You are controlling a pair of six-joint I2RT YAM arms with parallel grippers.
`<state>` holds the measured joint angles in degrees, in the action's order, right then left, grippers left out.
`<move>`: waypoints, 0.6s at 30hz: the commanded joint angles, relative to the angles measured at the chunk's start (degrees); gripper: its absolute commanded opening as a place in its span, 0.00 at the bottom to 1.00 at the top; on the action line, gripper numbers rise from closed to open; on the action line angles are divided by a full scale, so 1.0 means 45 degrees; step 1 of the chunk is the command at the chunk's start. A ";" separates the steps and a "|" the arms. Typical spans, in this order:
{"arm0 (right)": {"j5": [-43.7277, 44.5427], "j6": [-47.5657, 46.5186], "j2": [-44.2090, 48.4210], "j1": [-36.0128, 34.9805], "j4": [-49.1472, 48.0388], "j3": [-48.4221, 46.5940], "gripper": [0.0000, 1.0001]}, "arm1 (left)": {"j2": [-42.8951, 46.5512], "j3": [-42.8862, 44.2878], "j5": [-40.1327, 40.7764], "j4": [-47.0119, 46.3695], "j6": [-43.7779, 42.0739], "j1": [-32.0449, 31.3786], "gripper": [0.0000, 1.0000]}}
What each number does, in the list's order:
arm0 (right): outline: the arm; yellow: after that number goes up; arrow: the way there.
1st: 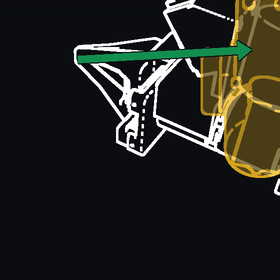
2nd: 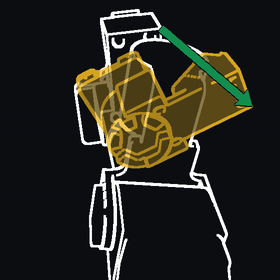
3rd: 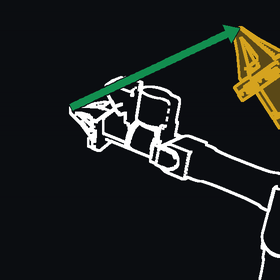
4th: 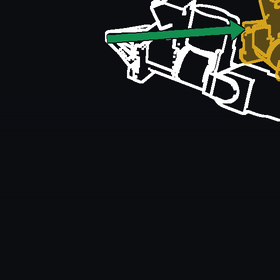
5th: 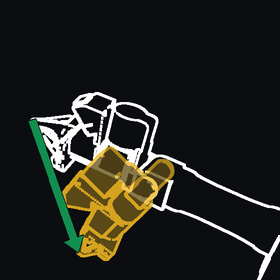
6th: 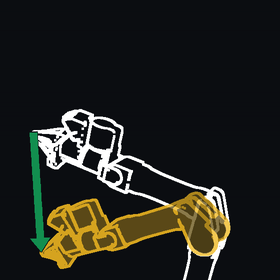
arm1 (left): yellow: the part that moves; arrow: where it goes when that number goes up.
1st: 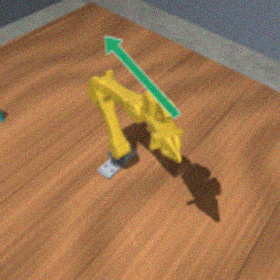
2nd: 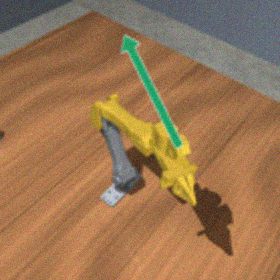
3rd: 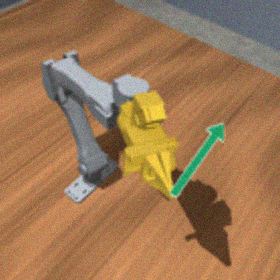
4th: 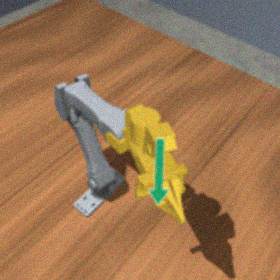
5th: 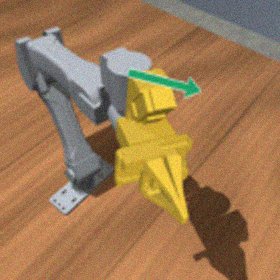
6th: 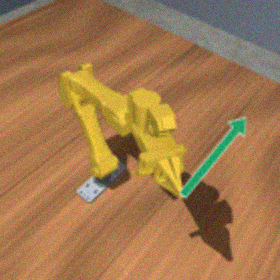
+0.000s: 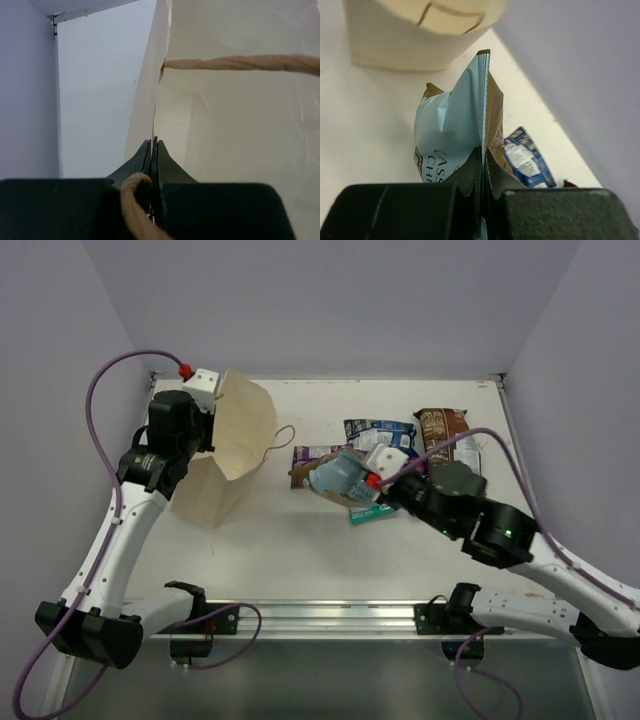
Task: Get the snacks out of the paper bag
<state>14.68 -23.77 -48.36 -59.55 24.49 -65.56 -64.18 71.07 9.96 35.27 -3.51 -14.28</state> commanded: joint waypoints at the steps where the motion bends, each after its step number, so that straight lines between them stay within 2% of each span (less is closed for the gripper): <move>1: -0.2259 0.0283 -0.1320 0.0030 -0.0812 0.0192 0.00 | -0.0092 0.0768 -0.0765 0.0151 0.0662 0.0672 0.00; 5: -0.2794 0.0107 -0.2981 -0.0202 -0.2040 0.1342 0.00 | 0.0044 0.0848 -0.0962 0.0191 0.1150 0.1083 0.00; 7: -0.2152 -0.0301 -0.3627 -0.0554 -0.3208 0.2588 0.00 | 0.0141 0.0848 -0.0962 0.0229 0.1228 0.1201 0.00; 10: -0.0415 -0.0692 -0.4426 -0.2033 -0.4324 0.3918 0.00 | 0.0376 0.0848 -0.1060 0.0268 0.1307 0.1416 0.00; 11: 0.0325 -0.0694 -0.4642 -0.2350 -0.4368 0.4079 0.00 | 0.0395 0.0886 -0.1060 0.0288 0.1326 0.1436 0.00; 13: 0.0546 -0.0152 -0.5382 -0.2897 -0.3864 0.4081 0.00 | 0.0551 0.0926 -0.1060 0.0327 0.1443 0.1475 0.00; 18: -0.0307 0.1003 -0.6965 -0.4188 -0.3374 0.3848 0.00 | 0.0961 0.1082 -0.1079 0.0327 0.1698 0.1514 0.00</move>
<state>14.44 -23.90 -74.43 -76.84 4.89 -49.52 -62.13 72.88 5.91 38.11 2.37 -8.10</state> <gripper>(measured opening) 0.013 0.050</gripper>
